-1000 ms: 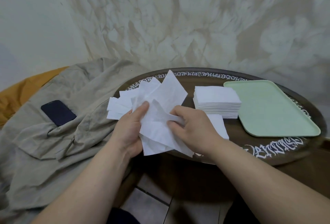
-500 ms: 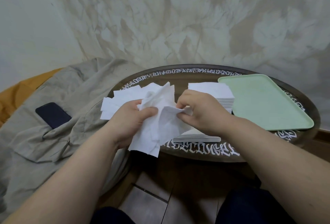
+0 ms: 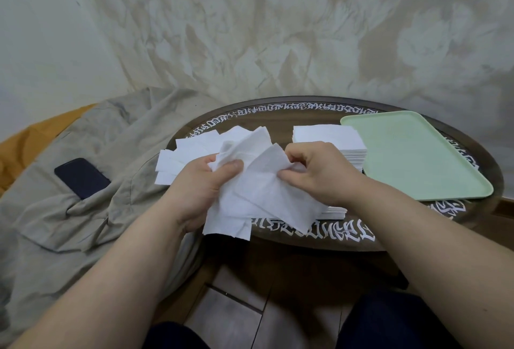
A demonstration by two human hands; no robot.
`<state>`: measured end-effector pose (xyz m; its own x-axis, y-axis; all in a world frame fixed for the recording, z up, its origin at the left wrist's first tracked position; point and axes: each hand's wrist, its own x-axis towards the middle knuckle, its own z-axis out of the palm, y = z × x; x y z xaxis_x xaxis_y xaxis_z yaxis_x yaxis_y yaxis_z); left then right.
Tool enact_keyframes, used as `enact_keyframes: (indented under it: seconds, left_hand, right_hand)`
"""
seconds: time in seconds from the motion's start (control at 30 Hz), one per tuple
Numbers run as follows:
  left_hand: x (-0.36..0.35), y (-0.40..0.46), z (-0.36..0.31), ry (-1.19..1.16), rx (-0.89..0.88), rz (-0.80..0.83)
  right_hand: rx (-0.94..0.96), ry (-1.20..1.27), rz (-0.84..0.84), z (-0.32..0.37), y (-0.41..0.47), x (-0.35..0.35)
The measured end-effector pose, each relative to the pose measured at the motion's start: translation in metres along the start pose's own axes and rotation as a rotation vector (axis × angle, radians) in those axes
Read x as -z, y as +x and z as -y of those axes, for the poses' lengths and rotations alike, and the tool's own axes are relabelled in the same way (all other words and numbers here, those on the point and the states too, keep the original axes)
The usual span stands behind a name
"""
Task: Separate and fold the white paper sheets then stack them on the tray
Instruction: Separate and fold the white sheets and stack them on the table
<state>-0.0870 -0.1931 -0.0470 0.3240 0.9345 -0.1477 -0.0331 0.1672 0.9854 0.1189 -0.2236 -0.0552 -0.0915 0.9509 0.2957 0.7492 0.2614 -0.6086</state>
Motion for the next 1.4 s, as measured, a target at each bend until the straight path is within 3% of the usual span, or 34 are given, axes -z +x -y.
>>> enact_keyframes:
  seconds: [0.27, 0.4, 0.5, 0.6, 0.67, 0.77, 0.87, 0.93, 1.0, 1.13, 1.2, 1.3, 1.4]
  left_hand:
    - [-0.004, 0.001, 0.005, -0.226, 0.024, -0.119]
    - [0.001, 0.004, 0.007, -0.284, 0.03, -0.152]
    - [0.006, 0.004, 0.006, -0.295, 0.033, -0.172]
    - [0.009, 0.005, 0.008, -0.107, 0.035, -0.154]
    - [0.011, 0.005, 0.008, 0.217, -0.006, -0.117]
    - [0.012, 0.005, 0.0, 0.691, -0.08, -0.005]
    - [0.008, 0.006, -0.015, 0.854, -0.12, 0.169]
    - [0.004, 0.008, -0.019, 0.907, -0.137, 0.246]
    - [0.003, 0.007, -0.022, 0.787, -0.109, 0.252]
    - [0.01, 0.004, -0.024, -0.157, 0.12, 0.275]
    - [0.015, 0.003, -0.019, -0.428, 0.089, 0.322]
    - [0.006, -0.003, -0.009, -0.486, 0.032, 0.316]
    - [-0.013, -0.002, 0.0, -0.419, -0.016, 0.089]
  right_hand:
    - [-0.195, 0.192, -0.068, -0.009, -0.003, 0.005]
    - [-0.408, 0.588, -0.018, -0.012, -0.009, 0.011]
    - [-0.597, 1.092, -0.162, -0.012, -0.008, 0.016]
    - [-0.597, 1.395, -0.235, -0.008, -0.009, 0.021]
    - [-0.508, 1.37, -0.113, -0.004, -0.011, 0.022]
    - [-0.388, 0.98, 0.122, 0.009, -0.013, 0.023]
    - [-0.212, 0.469, 0.213, 0.02, -0.008, 0.018]
    - [-0.194, 0.423, 0.266, 0.021, -0.004, 0.011]
    - [-0.241, 0.509, 0.262, 0.021, -0.004, 0.006]
    - [-0.448, 0.865, 0.048, 0.014, -0.005, -0.005]
    - [-0.542, 1.008, -0.081, 0.011, -0.003, -0.01]
    - [-0.612, 1.144, -0.212, 0.012, -0.001, -0.015]
    - [-0.637, 1.176, -0.224, 0.014, -0.002, -0.019]
